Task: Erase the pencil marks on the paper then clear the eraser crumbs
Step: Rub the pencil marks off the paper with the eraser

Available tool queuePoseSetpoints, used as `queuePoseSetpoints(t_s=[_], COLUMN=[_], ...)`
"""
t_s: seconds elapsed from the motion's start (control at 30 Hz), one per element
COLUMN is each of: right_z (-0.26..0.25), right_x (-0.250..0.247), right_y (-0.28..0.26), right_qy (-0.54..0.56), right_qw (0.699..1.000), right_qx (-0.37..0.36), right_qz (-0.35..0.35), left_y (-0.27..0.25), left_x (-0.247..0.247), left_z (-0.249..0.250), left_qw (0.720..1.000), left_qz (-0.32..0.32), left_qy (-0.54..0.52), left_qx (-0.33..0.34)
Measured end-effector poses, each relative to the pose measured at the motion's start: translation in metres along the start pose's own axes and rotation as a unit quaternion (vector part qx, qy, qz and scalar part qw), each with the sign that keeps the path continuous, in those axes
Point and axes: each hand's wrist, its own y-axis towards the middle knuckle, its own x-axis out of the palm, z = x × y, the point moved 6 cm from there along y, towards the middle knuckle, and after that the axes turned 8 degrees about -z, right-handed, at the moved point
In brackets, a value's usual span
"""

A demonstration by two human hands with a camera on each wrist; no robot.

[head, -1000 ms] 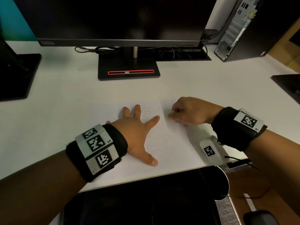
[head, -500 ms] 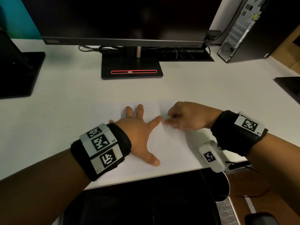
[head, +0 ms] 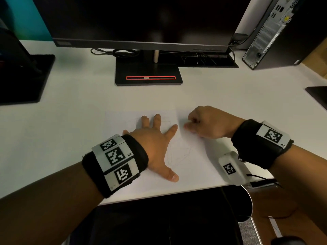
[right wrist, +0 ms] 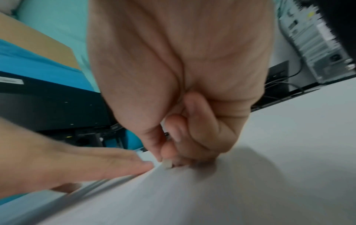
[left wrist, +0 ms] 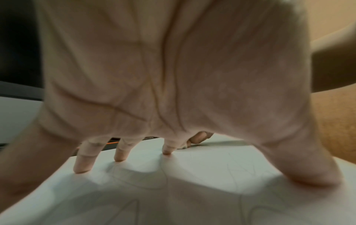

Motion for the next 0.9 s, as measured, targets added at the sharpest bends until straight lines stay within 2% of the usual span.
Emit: queuePoseSetpoints(t_s=[0.1,0.2,0.27,0.37,0.47,0.53,0.67,0.8,0.9], right_z=[-0.003,0.009,0.002,-0.011,0.002,0.000,-0.010,-0.002,-0.014], right_x=[0.008,-0.005,-0.002,0.013,0.002,0.003,0.019,0.006,0.024], right_y=[0.001,0.003,0.000,-0.006,-0.005,-0.007,-0.011,-0.009,-0.014], right_qy=[0.000,0.032,0.003,-0.031,-0.019,-0.028,-0.033,-0.038,-0.066], right_qw=[0.999,0.999,1.000,0.998,1.000,0.999,0.996,0.999,0.994], right_qx=[-0.013,0.023,0.002,-0.043,-0.015,-0.022,-0.060,-0.037,-0.077], right_qz=[-0.042,-0.008,-0.002,-0.045,-0.017,-0.002,-0.057,-0.008,-0.047], left_y=[0.002,0.003,0.002,0.001,0.003,0.004,0.005,0.004,0.005], left_x=[0.000,0.001,0.001,0.001,0.001,0.001,0.001,0.001,0.001], left_z=[-0.001,-0.001,-0.002,-0.001,-0.001,-0.001,-0.002,-0.002,-0.002], left_qw=[1.000,1.000,1.000,1.000,1.000,1.000,1.000,1.000,1.000], left_qz=[0.001,0.004,0.007,0.006,0.009,0.010,0.009,0.012,0.010], left_qy=[0.000,0.003,0.004,0.000,0.004,0.005,0.001,0.002,-0.003], left_qx=[0.001,0.002,0.002,0.002,0.003,0.002,0.005,0.005,0.003])
